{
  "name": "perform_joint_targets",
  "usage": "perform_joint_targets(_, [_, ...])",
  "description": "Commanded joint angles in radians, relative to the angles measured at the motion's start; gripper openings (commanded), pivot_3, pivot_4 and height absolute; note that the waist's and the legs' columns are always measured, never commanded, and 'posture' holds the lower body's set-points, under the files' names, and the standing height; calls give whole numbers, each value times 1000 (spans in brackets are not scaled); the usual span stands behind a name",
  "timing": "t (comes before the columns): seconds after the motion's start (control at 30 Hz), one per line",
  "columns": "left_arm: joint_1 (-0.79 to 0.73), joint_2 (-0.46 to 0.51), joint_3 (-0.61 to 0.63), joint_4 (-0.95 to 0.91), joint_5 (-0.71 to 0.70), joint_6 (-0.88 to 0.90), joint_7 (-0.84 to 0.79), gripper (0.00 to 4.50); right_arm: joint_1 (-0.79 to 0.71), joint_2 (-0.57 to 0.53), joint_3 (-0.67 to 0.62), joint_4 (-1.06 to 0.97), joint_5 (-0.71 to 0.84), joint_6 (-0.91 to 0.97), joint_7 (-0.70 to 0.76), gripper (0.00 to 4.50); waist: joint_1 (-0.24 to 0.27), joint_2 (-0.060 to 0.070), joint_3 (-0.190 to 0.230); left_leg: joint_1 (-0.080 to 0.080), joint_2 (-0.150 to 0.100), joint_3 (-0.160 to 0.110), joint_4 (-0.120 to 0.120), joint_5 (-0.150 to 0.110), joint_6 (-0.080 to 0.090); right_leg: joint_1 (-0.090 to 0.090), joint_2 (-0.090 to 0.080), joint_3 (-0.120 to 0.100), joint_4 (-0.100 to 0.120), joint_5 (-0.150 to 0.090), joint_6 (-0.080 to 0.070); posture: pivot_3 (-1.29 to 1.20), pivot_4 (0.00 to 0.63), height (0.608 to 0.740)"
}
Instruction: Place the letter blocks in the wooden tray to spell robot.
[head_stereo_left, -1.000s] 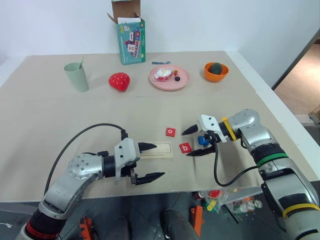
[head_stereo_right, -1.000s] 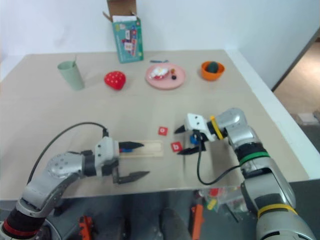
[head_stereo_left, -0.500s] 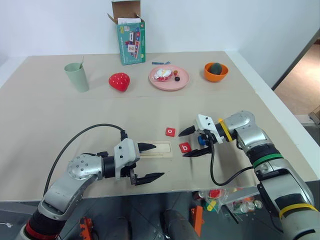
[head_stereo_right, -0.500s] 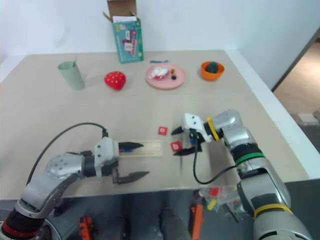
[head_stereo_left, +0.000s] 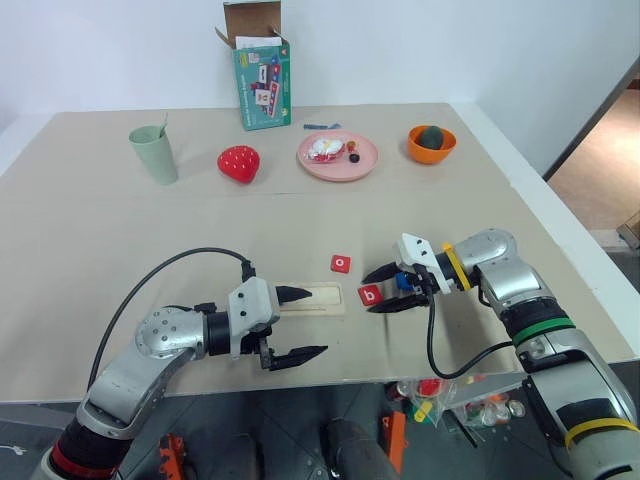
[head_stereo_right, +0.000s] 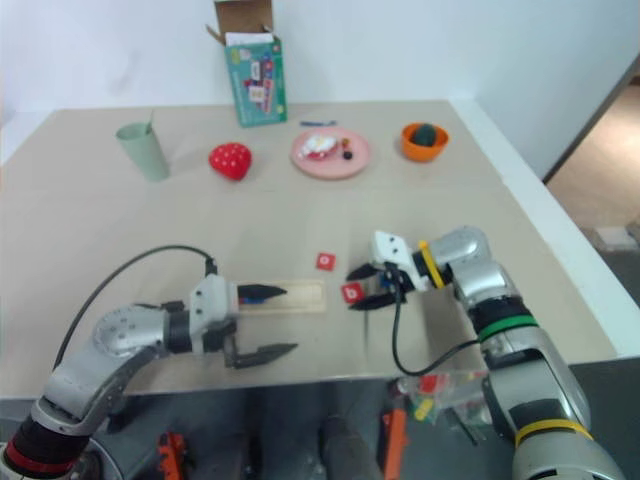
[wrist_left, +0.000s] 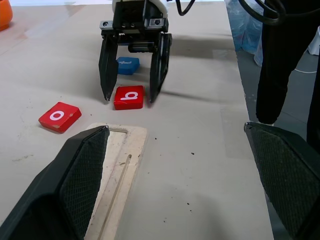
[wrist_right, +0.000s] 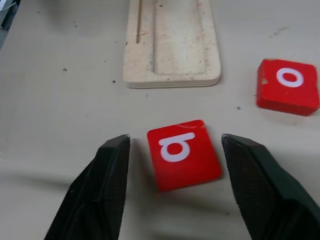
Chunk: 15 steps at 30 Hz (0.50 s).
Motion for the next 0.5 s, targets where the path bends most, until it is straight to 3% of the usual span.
perform_joint_targets(0.03, [-21, 3, -2, -4, 1, -14, -6, 4500, -6, -10, -23, -39, 7, 11, 30, 2925, 0, 0, 0, 0, 0, 0, 0, 0, 0, 0, 0, 0, 0, 0, 0, 0, 150, 740])
perform_joint_targets(0.13, [-20, 3, -4, -3, 6, -17, -7, 4500, -4, -7, -24, -46, 9, 23, 29, 2925, 0, 0, 0, 0, 0, 0, 1, 0, 0, 0, 0, 0, 0, 0, 0, 0, 150, 740])
perform_joint_targets(0.17, [-19, 3, -5, -3, 7, -17, -7, 4500, -3, -6, -25, -46, 10, 26, 28, 2218, 0, 0, 0, 0, 0, 0, 2, 0, 0, 0, 0, 0, 0, 1, 0, 0, 150, 740])
perform_joint_targets(0.3, [-18, 2, -3, -2, 10, -16, -6, 4500, -5, -2, -27, -47, 14, 46, 27, 1192, 0, 0, 0, 0, 0, 0, 2, 0, 0, 1, 0, 0, 0, 1, 1, 0, 150, 740])
perform_joint_targets(0.5, [-17, -4, 3, 1, 7, -12, 3, 4500, -11, 4, -33, -54, 17, 74, 20, 1192, 0, 0, 0, 0, 0, 0, 2, 0, 0, 1, 0, 0, 0, 1, 1, 0, 150, 740])
